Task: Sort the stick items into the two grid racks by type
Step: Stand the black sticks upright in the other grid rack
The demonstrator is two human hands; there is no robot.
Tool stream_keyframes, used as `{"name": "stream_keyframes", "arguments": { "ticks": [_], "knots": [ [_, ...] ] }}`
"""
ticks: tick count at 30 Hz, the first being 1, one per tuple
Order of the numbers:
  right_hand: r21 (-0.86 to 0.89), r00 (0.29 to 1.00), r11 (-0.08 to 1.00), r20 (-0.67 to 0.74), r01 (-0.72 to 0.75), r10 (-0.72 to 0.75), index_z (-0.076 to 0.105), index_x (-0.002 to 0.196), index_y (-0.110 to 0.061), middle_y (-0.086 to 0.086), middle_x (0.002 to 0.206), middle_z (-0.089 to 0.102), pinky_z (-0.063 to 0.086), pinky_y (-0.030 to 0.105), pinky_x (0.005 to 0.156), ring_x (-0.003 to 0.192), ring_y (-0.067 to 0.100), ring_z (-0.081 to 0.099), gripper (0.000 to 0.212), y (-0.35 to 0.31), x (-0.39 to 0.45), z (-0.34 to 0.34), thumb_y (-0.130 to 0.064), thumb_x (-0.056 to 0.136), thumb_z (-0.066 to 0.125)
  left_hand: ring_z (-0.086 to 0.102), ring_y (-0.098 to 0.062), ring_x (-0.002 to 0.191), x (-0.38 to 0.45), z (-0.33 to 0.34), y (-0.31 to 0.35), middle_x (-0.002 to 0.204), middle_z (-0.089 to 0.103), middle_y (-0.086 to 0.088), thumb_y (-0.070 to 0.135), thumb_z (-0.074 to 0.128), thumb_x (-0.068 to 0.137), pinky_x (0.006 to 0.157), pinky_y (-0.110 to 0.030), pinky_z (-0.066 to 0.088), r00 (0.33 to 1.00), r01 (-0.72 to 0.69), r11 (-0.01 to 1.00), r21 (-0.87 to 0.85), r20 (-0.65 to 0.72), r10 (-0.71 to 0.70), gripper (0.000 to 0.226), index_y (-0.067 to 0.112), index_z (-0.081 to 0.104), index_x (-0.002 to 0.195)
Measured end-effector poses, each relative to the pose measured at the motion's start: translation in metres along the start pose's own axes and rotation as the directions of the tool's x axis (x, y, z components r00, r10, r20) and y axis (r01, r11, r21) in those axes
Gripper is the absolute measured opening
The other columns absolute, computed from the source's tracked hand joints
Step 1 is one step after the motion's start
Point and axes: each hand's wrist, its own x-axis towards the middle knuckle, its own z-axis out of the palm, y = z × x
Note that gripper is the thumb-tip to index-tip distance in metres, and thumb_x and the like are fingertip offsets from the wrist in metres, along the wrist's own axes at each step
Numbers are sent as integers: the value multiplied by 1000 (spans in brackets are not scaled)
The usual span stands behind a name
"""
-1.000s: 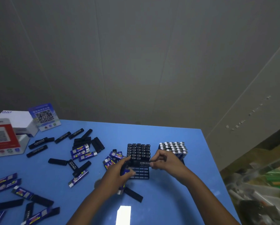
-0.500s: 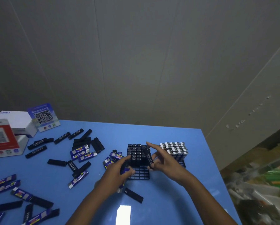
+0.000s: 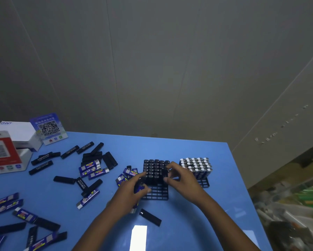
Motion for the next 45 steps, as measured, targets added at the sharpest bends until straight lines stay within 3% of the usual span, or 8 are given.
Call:
{"name": "stream_keyframes", "arguments": {
  "ticks": [3,8,15,22,34,38,42,45],
  "knots": [
    [-90,999,996,-32,4,-7,60,94,-19,-6,75,59,42,18,66,69,4,52,14,4,4,4,-21,89,72,61,3,106,0,0,-3,112,70,11,32,75,85,100,-22,46,1000,5,1000,-3,0,-5,58,35,51,137],
    [-95,996,992,30,-78,81,60,96,-17,-1,72,62,43,20,64,60,2,49,11,9,8,6,-19,90,70,56,11,97,0,-2,-1,112,64,13,27,73,86,80,2,37,1000,8,1000,-5,-11,-9,56,34,50,137],
    [-314,998,947,-27,-64,58,65,91,-19,-4,77,64,41,14,61,68,5,56,19,6,16,9,-36,88,72,55,0,104,3,-1,-1,113,60,13,28,74,86,85,-7,39,1000,25,1000,5,-16,-25,59,32,48,139],
    [-372,999,927,21,33,-27,63,106,-21,-9,99,54,40,12,74,87,5,55,19,11,16,11,-16,88,64,54,7,99,4,-2,-2,112,60,15,27,74,86,87,-9,39,999,34,999,1,-12,-34,59,33,49,139],
    [-391,994,914,8,105,-111,56,99,-19,-8,101,60,54,33,79,89,12,59,27,14,9,23,3,84,61,53,14,92,0,-4,-1,109,62,14,24,73,87,78,2,37,1000,20,1000,-5,-14,-20,58,31,49,139],
    [-445,992,888,-3,114,-129,56,98,-20,-7,102,59,53,35,76,87,15,59,27,15,10,25,3,83,60,54,12,95,-4,-5,-2,111,63,14,25,73,86,93,-15,44,999,36,999,-17,-29,-37,56,32,50,137],
    [-486,991,866,6,120,-134,56,95,-21,-5,100,58,53,38,69,85,18,59,27,16,12,27,4,84,57,57,11,98,-6,-4,-7,115,67,10,26,74,86,85,-4,41,999,38,999,-27,-27,-39,58,33,49,138],
    [-520,990,845,3,124,-143,58,98,-18,-2,102,59,54,40,68,87,21,61,23,19,12,29,1,86,56,61,1,103,-7,-3,-9,115,68,8,28,75,84,97,-20,47,998,45,999,-30,-32,-46,59,34,50,138]
  ]
}}
